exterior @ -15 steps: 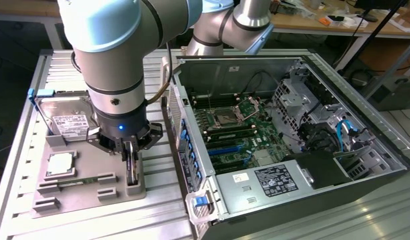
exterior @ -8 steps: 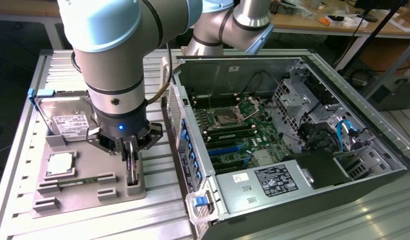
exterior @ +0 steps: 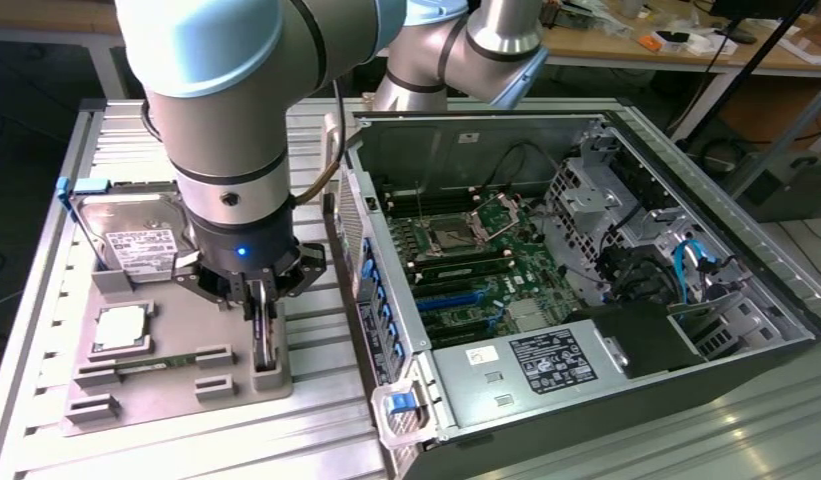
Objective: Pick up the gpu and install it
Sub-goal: 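Pick up the gpu and move the gpu toward the slot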
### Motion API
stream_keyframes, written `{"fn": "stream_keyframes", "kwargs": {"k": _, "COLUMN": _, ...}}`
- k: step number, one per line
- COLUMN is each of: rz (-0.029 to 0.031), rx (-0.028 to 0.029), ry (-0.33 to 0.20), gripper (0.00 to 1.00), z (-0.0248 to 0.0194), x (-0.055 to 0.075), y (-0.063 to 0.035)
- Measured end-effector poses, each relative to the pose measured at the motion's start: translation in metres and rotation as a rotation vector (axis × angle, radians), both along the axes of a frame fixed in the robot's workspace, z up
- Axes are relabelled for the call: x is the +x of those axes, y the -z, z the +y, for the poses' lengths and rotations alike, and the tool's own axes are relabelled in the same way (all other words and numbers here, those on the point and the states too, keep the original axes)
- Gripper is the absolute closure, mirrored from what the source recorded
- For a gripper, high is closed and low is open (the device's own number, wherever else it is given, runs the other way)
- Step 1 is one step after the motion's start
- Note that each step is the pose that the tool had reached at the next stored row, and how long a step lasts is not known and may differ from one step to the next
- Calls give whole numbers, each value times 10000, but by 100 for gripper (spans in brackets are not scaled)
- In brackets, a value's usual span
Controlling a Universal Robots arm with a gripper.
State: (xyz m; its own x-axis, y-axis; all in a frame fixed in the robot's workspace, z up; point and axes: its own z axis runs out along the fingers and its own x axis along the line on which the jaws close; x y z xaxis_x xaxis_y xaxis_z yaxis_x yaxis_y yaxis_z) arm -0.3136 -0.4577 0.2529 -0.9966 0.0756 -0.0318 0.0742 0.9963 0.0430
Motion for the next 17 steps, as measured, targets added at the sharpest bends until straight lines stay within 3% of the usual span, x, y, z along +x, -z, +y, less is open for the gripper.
{"fn": "stream_keyframes", "kwargs": {"k": 7, "rz": 0, "rx": -10, "ry": 1, "gripper": 73, "z": 0, "x": 0, "y": -73}}
{"fn": "stream_keyframes", "kwargs": {"k": 13, "rz": 0, "rx": -54, "ry": 0, "gripper": 73, "z": 0, "x": 0, "y": -168}}
{"fn": "stream_keyframes", "kwargs": {"k": 17, "rz": -2, "rx": -58, "ry": 0, "gripper": 73, "z": 0, "x": 0, "y": -177}}
